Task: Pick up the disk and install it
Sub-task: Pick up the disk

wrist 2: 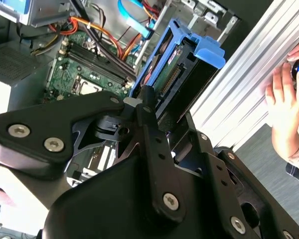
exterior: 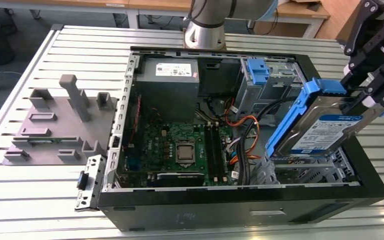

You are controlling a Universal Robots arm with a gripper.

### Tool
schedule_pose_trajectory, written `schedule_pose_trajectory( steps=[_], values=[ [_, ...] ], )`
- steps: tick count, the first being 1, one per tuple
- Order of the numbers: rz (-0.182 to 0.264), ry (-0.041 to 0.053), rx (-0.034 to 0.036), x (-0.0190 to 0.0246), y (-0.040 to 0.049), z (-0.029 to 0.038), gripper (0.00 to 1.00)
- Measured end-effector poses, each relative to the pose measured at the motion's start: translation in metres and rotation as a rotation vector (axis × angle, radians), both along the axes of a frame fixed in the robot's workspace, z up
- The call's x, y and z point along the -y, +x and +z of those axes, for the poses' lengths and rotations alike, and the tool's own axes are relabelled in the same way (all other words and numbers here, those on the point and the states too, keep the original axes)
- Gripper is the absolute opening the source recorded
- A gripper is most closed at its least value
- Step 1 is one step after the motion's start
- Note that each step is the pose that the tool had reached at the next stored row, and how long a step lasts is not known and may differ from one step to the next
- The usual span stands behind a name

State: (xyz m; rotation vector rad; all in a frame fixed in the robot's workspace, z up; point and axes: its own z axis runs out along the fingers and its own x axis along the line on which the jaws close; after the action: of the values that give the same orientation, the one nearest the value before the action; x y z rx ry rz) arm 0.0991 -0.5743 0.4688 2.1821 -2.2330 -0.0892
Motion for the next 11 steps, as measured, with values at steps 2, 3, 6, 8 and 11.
schedule_pose_trajectory(
  steps=[2, 3, 6, 8, 11],
  values=[
    [0.000, 0.0001, -0.0001, 0.0000, 0.0044, -0.0008, 0.35],
    [0.000, 0.0002, -0.0001, 0.0000, 0.0060, -0.0012, 0.35],
    [0.000, -0.0003, -0.0001, 0.0000, 0.0071, -0.0013, 0.35],
    [0.000, 0.0000, 0.0001, 0.0001, 0.0072, -0.0022, 0.35],
    [0.001, 0.0000, 0.0041, 0.0001, 0.0073, -0.0054, 0.35]
  ],
)
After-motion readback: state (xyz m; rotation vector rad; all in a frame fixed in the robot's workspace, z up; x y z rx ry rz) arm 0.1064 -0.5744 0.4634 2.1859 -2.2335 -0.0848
